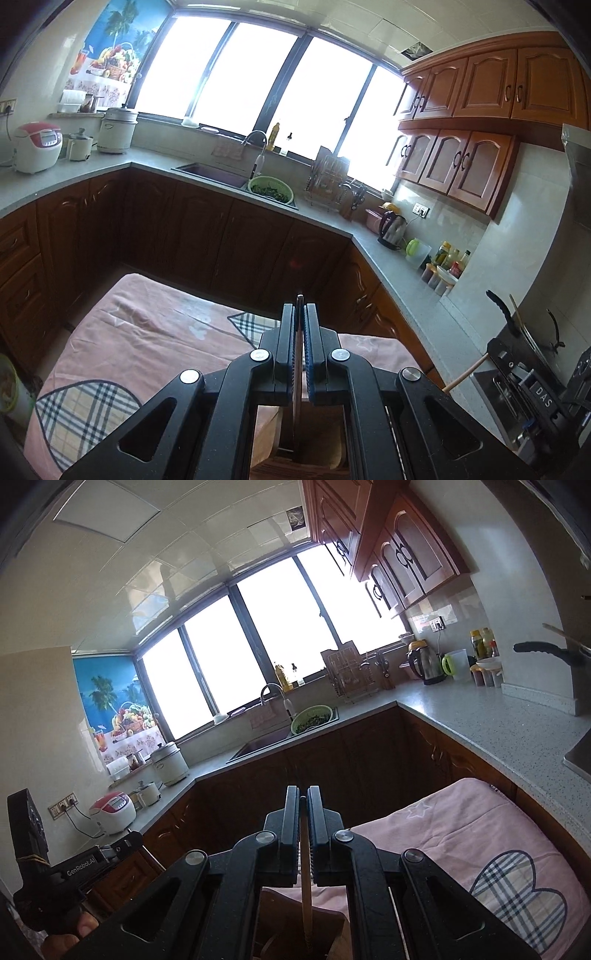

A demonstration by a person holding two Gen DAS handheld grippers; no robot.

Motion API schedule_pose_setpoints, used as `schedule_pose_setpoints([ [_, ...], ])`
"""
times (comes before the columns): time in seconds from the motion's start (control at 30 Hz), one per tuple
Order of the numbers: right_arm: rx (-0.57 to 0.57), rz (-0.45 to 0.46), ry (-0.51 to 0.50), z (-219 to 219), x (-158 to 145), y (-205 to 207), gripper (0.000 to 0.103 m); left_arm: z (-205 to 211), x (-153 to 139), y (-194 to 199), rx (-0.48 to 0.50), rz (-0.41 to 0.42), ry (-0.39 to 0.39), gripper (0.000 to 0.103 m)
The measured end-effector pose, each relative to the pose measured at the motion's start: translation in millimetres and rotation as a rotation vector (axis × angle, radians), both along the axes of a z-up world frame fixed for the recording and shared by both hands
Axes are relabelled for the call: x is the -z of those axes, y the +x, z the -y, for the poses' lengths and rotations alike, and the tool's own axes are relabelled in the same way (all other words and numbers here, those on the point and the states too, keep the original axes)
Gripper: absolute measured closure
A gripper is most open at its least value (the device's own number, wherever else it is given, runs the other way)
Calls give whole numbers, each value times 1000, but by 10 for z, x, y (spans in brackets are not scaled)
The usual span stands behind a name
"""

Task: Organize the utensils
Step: 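Carry both held chopsticks up over the wooden utensil holder with both tools, then lower the chopsticks into the holder and open both tools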

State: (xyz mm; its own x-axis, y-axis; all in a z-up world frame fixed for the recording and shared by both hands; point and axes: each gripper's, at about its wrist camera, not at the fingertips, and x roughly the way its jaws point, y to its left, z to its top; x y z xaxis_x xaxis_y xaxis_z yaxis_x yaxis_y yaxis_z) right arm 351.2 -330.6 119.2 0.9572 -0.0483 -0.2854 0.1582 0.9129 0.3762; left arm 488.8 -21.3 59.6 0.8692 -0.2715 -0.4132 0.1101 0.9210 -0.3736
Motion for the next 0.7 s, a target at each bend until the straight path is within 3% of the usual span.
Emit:
schedule_pose_setpoints([
  [0.33,31,-33,58,94,419,103,99,86,385,339,-24,-52,-26,100],
  [0.7,34,-83,91,144,556,144,98,155,420,410,-6,-77,27,99],
])
